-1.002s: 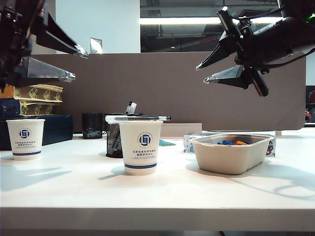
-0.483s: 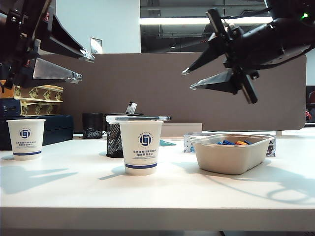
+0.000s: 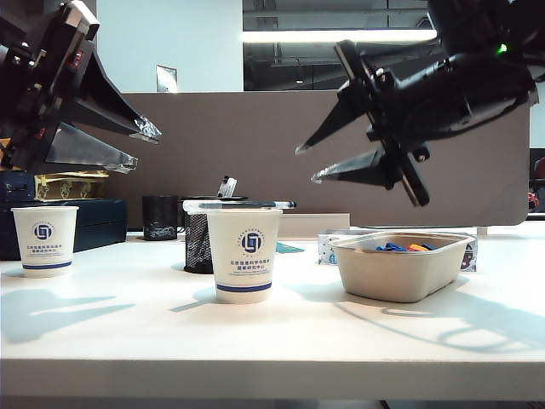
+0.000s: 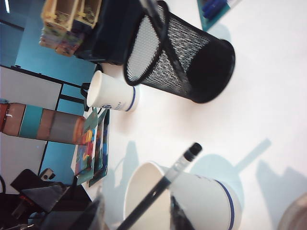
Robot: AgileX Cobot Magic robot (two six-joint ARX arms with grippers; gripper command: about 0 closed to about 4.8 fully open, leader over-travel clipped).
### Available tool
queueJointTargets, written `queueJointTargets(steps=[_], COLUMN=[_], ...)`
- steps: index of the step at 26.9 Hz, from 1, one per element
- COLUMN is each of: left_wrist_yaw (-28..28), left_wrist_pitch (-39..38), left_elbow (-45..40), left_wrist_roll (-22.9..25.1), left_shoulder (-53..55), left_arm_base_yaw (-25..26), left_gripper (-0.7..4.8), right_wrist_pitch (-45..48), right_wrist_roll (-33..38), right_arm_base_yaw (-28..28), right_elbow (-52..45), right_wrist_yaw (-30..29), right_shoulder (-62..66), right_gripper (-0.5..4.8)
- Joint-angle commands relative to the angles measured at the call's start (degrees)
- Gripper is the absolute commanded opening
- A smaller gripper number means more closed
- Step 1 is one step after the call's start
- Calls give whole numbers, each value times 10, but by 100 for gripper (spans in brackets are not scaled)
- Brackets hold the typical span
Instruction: Pick up one pen and put it in the pen container.
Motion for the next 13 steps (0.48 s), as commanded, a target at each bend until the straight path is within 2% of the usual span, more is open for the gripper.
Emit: queueJointTargets(steps=[1, 10, 13], left_wrist_yaw=[-2, -2, -1], left_wrist_pitch=[5, 5, 4], left_elbow=[2, 2, 2], left_wrist_roll=[34, 60, 87], left_shoulder=[-1, -1, -1], left_arm_base_yaw=[0, 0, 0], left_gripper=[250, 250, 251], right_wrist_pitch=[10, 30, 35], right_wrist_roll=[28, 58, 73], right_arm_base_yaw=[1, 1, 1], right_elbow=[5, 13, 17], right_wrist_yaw=[-2, -4, -7], right_shoulder=[11, 42, 49], right_gripper=[172, 172, 176])
